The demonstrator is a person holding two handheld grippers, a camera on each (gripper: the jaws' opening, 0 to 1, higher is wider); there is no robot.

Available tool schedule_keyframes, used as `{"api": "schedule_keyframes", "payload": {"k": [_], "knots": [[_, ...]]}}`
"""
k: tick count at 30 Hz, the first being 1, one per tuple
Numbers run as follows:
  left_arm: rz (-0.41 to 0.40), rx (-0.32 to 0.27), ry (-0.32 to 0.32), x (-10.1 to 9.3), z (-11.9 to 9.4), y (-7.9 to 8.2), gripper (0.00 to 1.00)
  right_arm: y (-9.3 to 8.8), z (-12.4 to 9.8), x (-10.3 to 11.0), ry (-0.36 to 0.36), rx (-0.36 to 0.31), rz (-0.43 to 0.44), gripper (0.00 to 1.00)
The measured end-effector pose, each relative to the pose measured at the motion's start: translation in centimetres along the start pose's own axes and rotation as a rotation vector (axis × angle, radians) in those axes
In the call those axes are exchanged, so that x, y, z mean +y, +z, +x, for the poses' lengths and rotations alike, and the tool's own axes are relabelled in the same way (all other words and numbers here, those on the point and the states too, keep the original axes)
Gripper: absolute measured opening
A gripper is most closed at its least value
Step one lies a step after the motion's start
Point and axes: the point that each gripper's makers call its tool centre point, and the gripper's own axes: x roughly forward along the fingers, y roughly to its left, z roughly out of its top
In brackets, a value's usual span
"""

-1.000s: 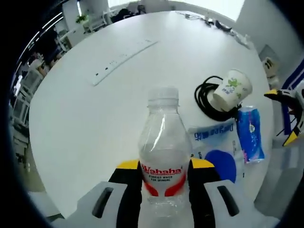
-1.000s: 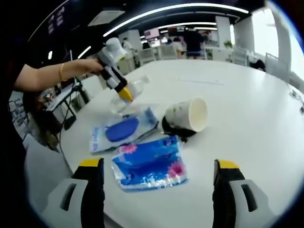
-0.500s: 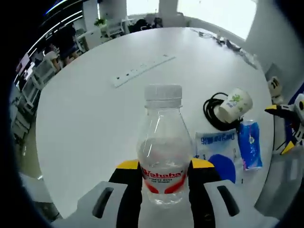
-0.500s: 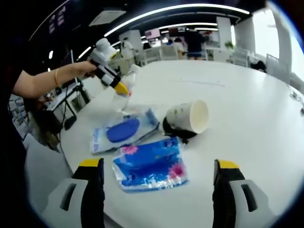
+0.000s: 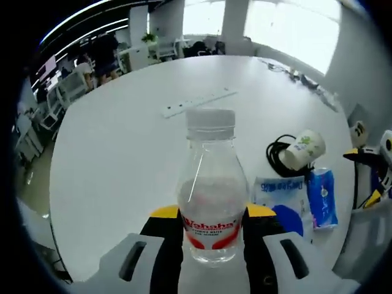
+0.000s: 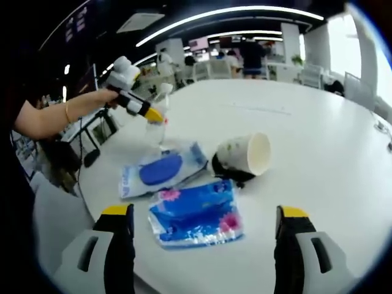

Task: Arrange the tabletop items into an orderly group along one side of the table until the central work area is clear of visible clutter.

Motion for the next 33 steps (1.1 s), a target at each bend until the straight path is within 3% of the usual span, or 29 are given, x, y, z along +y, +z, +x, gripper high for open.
{"api": "schedule_keyframes", "payload": {"k": [4,14,16,19,30,33], "knots": [[-0.024,-0.056,0.021,0.4,-0.3,-0.2,0.35,0.2,-0.1,0.2,0.001,-0.001,-0.009,0.94],[-0.078,-0.127,0.063,0.6,-0.8,-0.4,0.35,0.0,-0.3,0.7,0.003,0.004,-0.016,0.94],[-0.116,-0.159,0.083,0.9,-0.9,-0.3,0.35,0.0,-0.3,0.7,0.005,0.008,-0.017,0.93],[-0.157,-0.162,0.077,1.0,-1.0,-0.5,0.35,-0.4,-0.4,0.7,0.002,0.027,-0.036,0.93],[-0.174,-0.236,0.103,1.2,-1.4,-0.8,0.35,0.0,-0.8,0.9,0.003,0.020,-0.054,0.93],[-0.173,-0.288,0.113,1.2,-1.8,-0.2,0.34,0.5,-0.9,0.8,-0.003,0.004,-0.052,0.93]]}}
